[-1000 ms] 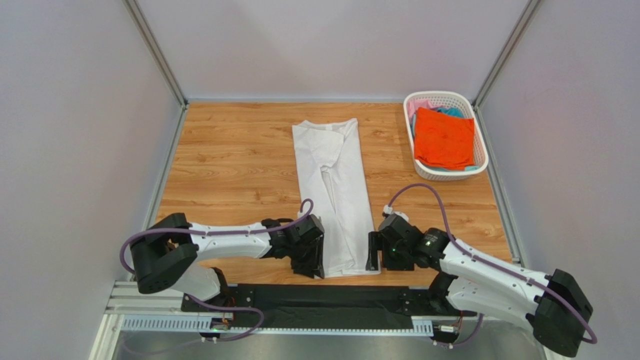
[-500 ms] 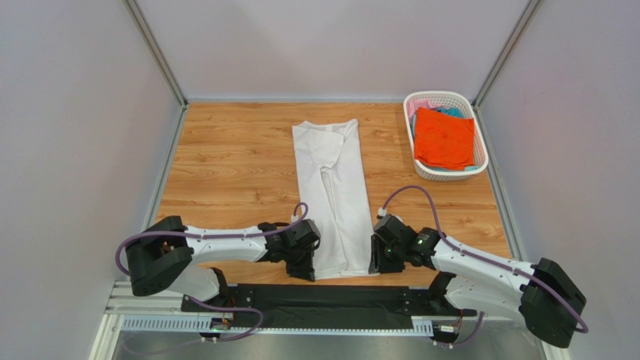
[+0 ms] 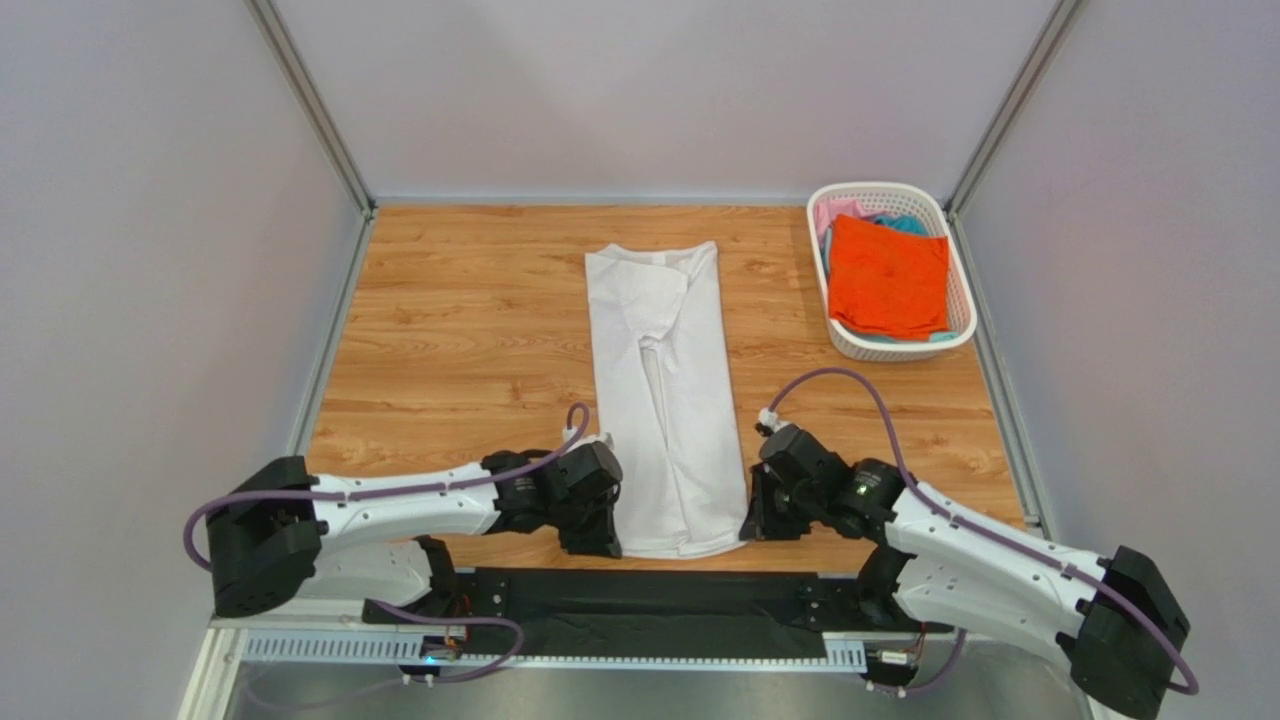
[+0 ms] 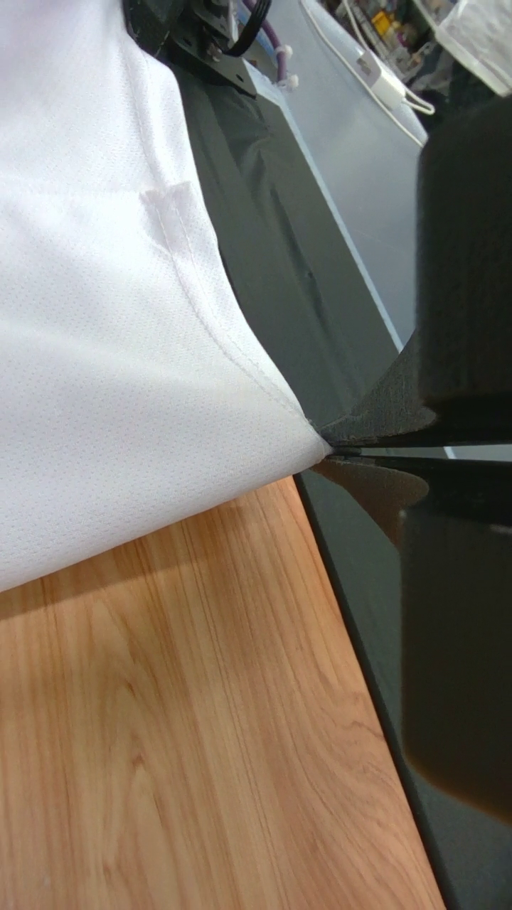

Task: Fold and stack the t-shirts
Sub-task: Fold the tshirt

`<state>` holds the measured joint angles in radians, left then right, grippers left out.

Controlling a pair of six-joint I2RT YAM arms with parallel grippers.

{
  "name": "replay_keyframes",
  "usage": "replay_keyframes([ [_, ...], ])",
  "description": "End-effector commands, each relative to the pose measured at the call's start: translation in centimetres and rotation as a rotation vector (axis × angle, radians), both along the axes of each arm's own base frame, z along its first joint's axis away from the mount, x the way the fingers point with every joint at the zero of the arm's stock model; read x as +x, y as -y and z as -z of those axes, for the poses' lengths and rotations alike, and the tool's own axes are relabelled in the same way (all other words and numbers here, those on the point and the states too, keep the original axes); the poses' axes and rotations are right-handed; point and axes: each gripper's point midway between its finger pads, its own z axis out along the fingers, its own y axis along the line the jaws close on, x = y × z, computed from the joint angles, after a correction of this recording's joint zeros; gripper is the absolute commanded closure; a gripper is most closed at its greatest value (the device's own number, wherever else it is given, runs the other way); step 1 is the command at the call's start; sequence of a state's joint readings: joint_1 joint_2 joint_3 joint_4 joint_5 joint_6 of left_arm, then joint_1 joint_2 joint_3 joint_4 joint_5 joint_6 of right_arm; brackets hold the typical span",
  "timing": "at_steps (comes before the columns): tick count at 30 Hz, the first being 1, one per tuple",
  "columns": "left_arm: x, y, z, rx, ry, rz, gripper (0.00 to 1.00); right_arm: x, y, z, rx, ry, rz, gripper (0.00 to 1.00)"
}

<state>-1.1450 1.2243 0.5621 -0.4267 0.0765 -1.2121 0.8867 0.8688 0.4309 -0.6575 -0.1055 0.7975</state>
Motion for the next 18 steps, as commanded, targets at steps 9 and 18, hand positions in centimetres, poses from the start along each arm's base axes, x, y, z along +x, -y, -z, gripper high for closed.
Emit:
replay_keyframes([
  [9,8.2,-0.8,-6.3,-0.009,0.219,-0.097,1.0,9.4,-3.2,-7.6,-0.007,0.281,0.021,1.0],
  [18,17.2,-0.3,-10.5,-0.003,0.325,-0.101,1.0,18.2,-4.4,-10.3,-0.022,0.361,0.079,1.0],
])
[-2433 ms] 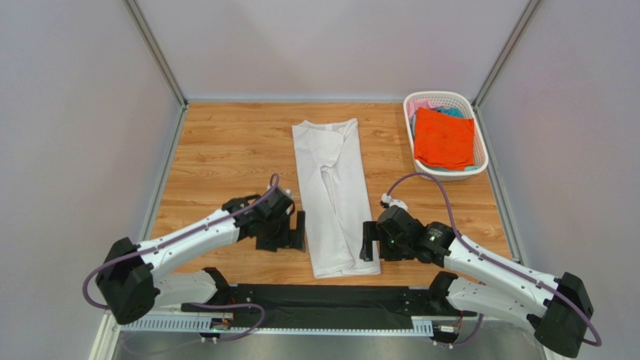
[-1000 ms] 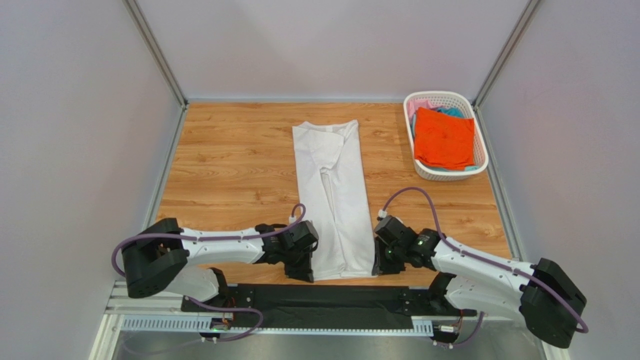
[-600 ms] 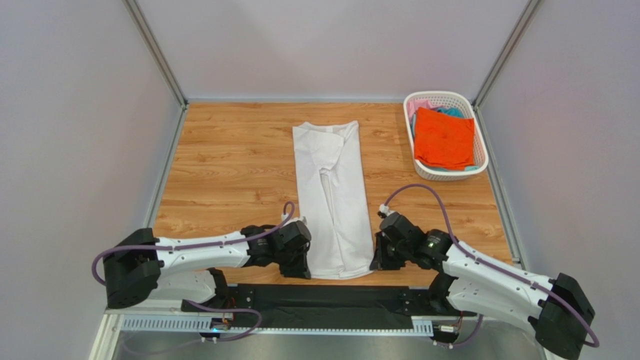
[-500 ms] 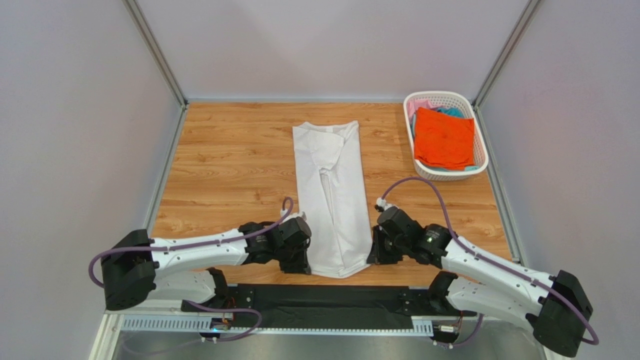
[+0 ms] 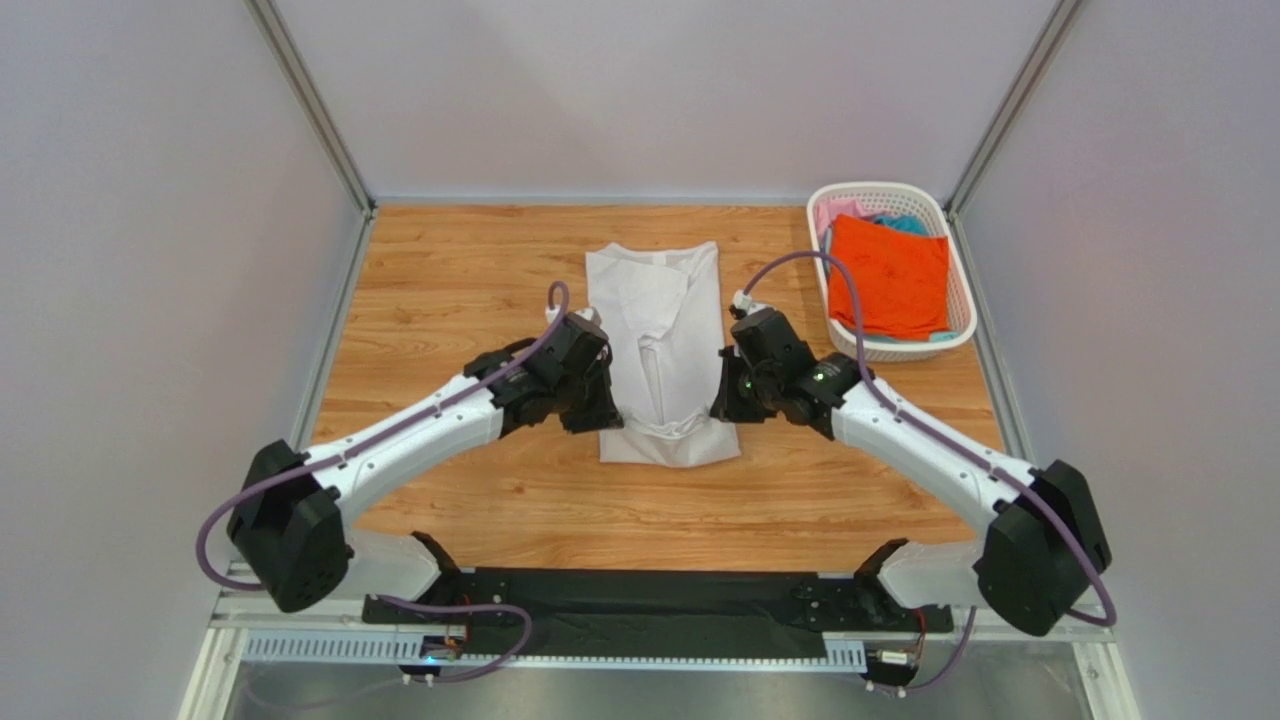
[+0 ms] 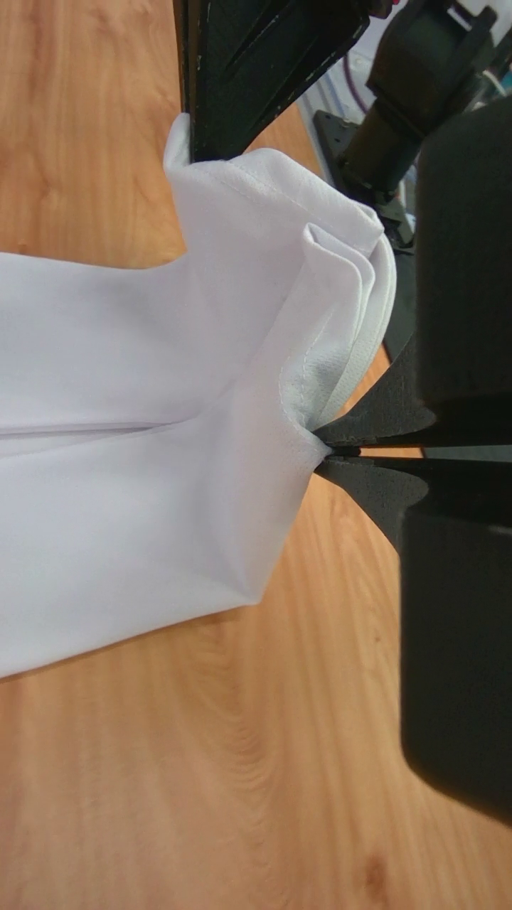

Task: Fold and stack the t-shirts
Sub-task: Fold the tshirt

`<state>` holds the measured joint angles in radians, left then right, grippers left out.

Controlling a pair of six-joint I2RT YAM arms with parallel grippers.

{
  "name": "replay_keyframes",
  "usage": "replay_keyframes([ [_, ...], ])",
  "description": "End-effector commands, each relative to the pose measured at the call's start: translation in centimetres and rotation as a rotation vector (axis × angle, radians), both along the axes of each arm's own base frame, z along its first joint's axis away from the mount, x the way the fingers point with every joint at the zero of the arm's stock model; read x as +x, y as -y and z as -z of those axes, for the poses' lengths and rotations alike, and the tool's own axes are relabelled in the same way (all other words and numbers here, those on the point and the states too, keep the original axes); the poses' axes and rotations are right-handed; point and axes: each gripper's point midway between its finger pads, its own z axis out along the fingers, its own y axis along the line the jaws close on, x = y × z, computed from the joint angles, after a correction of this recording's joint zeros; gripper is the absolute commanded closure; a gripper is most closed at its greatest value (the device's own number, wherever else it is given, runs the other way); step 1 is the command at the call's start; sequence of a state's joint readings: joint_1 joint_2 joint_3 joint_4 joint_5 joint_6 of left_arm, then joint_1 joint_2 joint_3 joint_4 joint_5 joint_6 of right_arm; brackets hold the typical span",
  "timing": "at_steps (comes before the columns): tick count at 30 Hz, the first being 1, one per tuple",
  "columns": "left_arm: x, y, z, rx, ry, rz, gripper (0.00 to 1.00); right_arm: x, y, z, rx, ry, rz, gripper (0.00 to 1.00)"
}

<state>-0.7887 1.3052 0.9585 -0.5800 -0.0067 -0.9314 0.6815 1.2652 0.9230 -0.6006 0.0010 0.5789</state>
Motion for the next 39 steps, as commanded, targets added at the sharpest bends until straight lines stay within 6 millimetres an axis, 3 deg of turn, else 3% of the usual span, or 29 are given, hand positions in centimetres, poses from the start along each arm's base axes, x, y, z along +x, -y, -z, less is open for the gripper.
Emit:
replay_keyframes([
  [1,2.9,0.0,-0.6,0.043,0.037,0.069,1.0,4.1,-0.6,-1.7,0.001,0.097,-0.001,1.0],
  [3,4.6,0.1,-1.3,0.037,0.05,0.056,1.0,5.6,-1.2,-1.5,0.007,0.079,-0.007,1.0],
  [6,6.5,-0.1,-0.8,0.042,0.034,0.049,1.0,7.9,-1.6,-1.0,0.002,0.07,0.007,1.0],
  [15,10.8,-0.9,2.1,0.048,-0.017,0.038,1.0,13.2,-1.5,1.4,-0.057,0.047,0.048,1.0],
  [20,13.0,-1.0,2.2,0.051,0.0,0.036,1.0,15.1,-0.6,2.4,-0.078,0.034,0.081,1.0],
  [29,15.1,-1.5,4.3,0.057,-0.042,0.024,0.96,17.3,0.1,4.4,-0.092,0.004,0.107,0.94],
  [31,15.4,-1.6,4.7,0.061,-0.048,0.023,0.86,17.5,0.2,4.5,-0.093,-0.001,0.106,0.92],
  [33,15.8,-1.5,4.5,0.062,-0.048,0.023,0.8,18.0,0.2,4.4,-0.088,-0.003,0.109,0.83],
  [35,15.8,-1.5,3.9,0.057,-0.043,0.032,0.71,17.9,0.3,3.8,-0.088,-0.003,0.108,0.61],
  [36,15.7,-1.4,3.7,0.05,-0.046,0.037,0.42,17.8,0.3,3.6,-0.085,-0.002,0.109,0.37],
  [37,15.4,-1.3,3.4,0.04,-0.045,0.043,0.26,17.6,0.4,3.5,-0.086,-0.006,0.108,0.0],
  [39,14.6,-1.6,3.0,0.035,-0.044,0.038,0.04,16.7,0.8,2.9,-0.082,-0.001,0.113,0.0],
])
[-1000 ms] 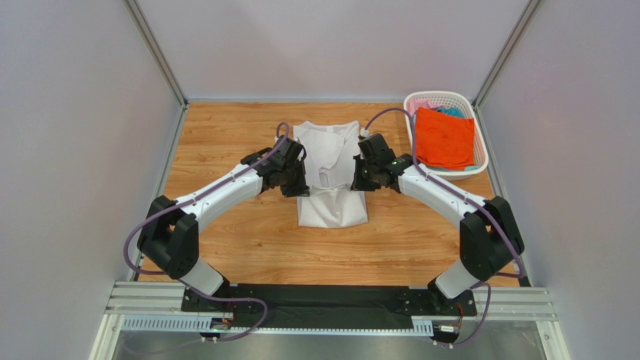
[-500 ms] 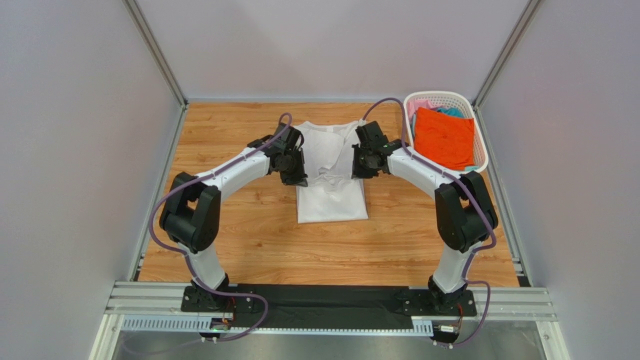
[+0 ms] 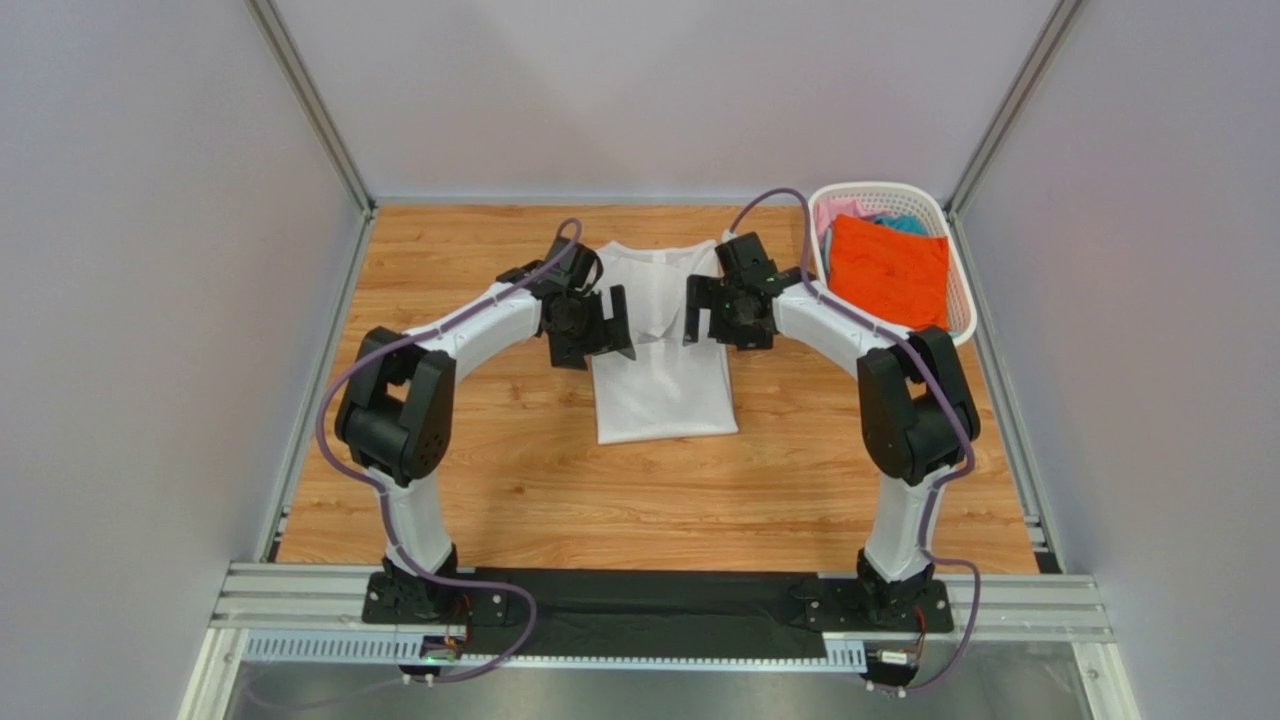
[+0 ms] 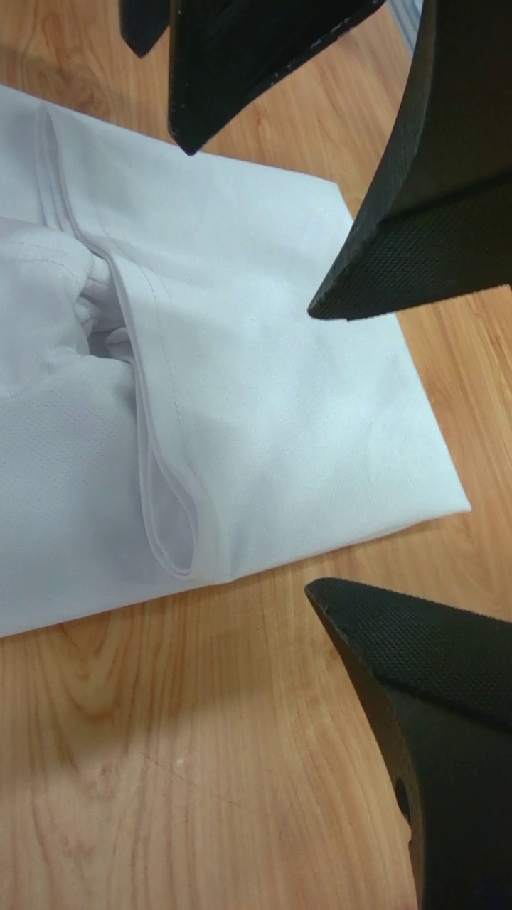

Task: Fold and stack the t-shirts
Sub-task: Fold the tshirt

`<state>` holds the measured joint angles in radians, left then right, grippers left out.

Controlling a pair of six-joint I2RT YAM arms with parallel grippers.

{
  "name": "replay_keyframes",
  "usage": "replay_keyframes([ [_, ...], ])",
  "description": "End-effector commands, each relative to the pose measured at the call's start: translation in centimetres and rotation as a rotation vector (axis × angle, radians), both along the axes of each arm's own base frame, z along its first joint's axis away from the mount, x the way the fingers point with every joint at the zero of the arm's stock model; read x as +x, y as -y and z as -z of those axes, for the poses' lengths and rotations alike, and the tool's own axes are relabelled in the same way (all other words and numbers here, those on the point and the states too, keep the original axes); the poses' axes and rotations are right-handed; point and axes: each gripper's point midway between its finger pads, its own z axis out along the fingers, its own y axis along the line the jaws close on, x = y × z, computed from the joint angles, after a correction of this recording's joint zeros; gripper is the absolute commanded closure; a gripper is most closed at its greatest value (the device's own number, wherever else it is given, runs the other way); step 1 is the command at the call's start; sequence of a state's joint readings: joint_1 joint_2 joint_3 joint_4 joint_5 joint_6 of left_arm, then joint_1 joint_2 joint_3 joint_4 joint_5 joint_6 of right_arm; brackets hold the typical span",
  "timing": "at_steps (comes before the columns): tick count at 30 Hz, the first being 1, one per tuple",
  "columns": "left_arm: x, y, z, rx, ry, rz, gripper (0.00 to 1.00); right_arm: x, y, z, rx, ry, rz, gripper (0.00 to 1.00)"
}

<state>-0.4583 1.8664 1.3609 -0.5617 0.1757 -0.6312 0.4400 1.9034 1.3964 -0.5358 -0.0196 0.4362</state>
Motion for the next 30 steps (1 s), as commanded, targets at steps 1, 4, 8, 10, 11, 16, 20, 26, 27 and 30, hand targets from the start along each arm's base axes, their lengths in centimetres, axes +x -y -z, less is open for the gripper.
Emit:
replay_keyframes([
  [1,-1.0,-0.1,-2.1,-0.033,0.027,0.015,0.0,-0.4,0.3,-3.0,0.03,0.05,0.001,0.0],
  [4,-2.4,-0.7,-3.1,-0.046,0.037,0.011,0.0,-2.9,0.9,-3.4,0.052,0.039,0.002,0.0],
  [8,-6.5,-2.1,-2.1,-0.043,0.009,-0.005,0.0,-7.1,1.6,-2.5,0.109,-0.001,0.002,0.0],
  [10,-8.7,-2.4,-1.2,-0.045,-0.016,-0.001,0.0,-9.4,2.0,-2.0,0.134,-0.023,-0.016,0.0],
  [11,-9.3,-2.4,-0.8,-0.044,-0.025,-0.005,0.0,-10.0,2.1,-1.8,0.138,-0.032,-0.016,0.0],
  [16,-12.7,-1.7,1.2,-0.102,-0.077,0.002,0.0,-12.4,2.7,-0.3,0.153,-0.067,-0.006,0.0],
  [20,-13.6,-1.3,2.7,-0.113,-0.11,-0.005,0.16,-13.1,2.7,1.0,0.163,-0.094,-0.007,0.06],
  [26,-13.3,-0.4,3.7,-0.122,-0.13,0.003,0.42,-12.4,2.3,2.3,0.159,-0.11,-0.009,0.33],
  [27,-13.3,-0.4,3.8,-0.121,-0.133,0.007,0.46,-12.3,2.1,2.4,0.163,-0.11,-0.015,0.38],
  [30,-13.1,-0.1,4.3,-0.119,-0.141,0.007,0.52,-12.2,1.8,3.1,0.168,-0.134,-0.021,0.48],
])
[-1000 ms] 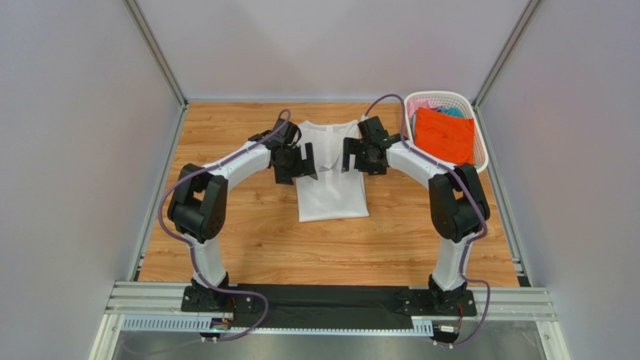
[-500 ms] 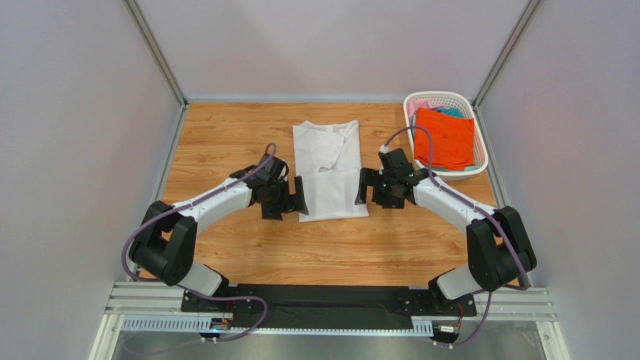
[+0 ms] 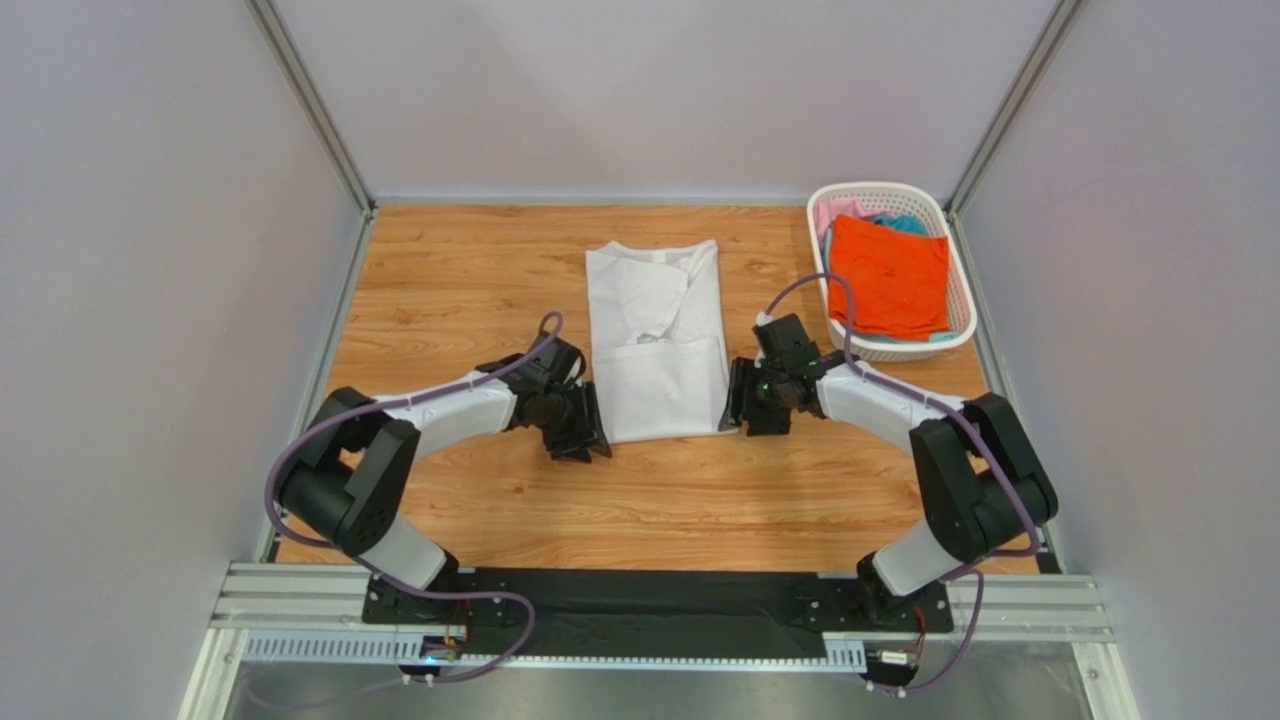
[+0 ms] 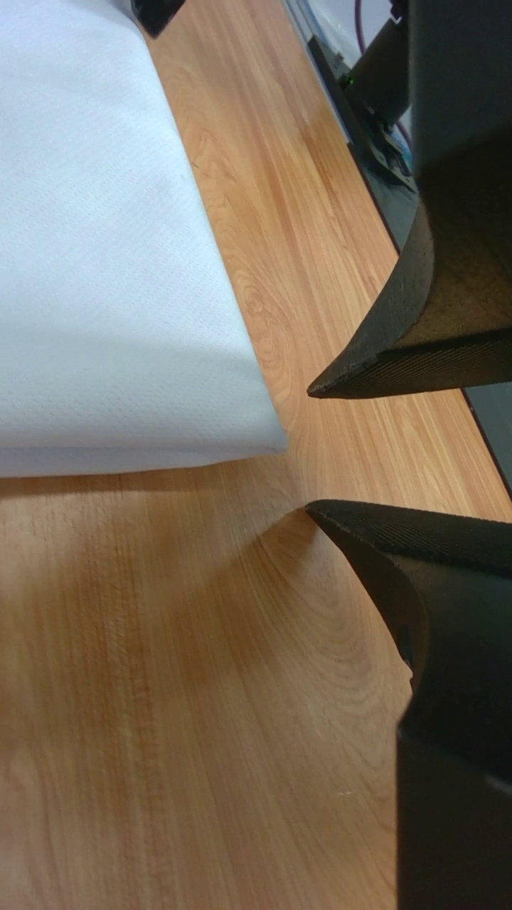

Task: Fold and stack the t-shirts
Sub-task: Fold the tshirt

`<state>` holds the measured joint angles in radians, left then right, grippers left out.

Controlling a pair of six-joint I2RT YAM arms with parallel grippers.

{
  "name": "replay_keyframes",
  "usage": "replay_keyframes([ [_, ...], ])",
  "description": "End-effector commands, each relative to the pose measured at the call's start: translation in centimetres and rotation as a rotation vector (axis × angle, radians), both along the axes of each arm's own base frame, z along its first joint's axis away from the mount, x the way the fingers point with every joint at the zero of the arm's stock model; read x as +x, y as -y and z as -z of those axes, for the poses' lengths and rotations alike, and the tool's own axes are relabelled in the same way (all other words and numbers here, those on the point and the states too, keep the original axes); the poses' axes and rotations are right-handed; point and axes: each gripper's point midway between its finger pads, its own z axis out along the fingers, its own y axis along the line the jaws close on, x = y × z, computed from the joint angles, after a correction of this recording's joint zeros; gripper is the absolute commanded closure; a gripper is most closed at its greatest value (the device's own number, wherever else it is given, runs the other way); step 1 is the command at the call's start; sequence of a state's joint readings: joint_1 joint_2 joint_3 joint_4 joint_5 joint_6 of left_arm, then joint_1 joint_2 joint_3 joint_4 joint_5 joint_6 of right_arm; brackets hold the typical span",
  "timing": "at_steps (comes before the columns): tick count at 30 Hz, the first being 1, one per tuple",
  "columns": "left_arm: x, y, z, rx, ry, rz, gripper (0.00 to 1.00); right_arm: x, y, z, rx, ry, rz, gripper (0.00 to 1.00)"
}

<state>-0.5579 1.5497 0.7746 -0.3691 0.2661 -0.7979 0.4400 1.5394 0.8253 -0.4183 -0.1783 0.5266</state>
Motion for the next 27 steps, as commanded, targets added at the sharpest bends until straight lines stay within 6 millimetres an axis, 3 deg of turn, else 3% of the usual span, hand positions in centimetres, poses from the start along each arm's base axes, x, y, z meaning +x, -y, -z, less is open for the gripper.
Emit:
replay_keyframes([
  [1,1.3,1.4,-0.6,-0.039,0.035,0.01,0.53,1.2,-1.3,-0.2,0.047,0.022,-0.017,0.49],
  [7,2.1,1.8,0.8,-0.012,0.012,0.01,0.69,1.2,-1.7,0.5,0.055,0.004,-0.026,0.63],
  [10,2.5,2.0,1.1,-0.008,0.008,0.013,0.84,1.2,-1.7,1.0,0.045,0.001,-0.036,0.74],
  [11,2.5,2.0,1.2,-0.005,0.007,0.013,0.98,1.1,-1.6,1.3,0.041,-0.01,-0.036,0.78],
  [12,2.4,1.9,1.2,-0.006,0.003,0.015,1.0,1.2,-1.6,1.2,0.044,-0.007,-0.038,0.84],
  [18,1.1,1.2,1.5,0.002,0.003,0.034,1.0,-0.2,-1.4,0.6,0.061,-0.013,-0.053,0.89],
  [21,-0.2,1.0,0.9,-0.012,0.008,0.039,1.0,-2.3,-1.1,0.5,0.053,-0.041,-0.078,0.92],
  [24,-3.6,0.1,1.3,-0.008,-0.021,0.044,1.0,-5.2,-1.0,-0.8,0.065,-0.036,-0.119,0.94],
  [27,-6.3,0.0,-0.2,-0.029,-0.004,0.053,1.0,-8.4,-0.3,-1.2,0.052,-0.077,-0.138,0.94],
])
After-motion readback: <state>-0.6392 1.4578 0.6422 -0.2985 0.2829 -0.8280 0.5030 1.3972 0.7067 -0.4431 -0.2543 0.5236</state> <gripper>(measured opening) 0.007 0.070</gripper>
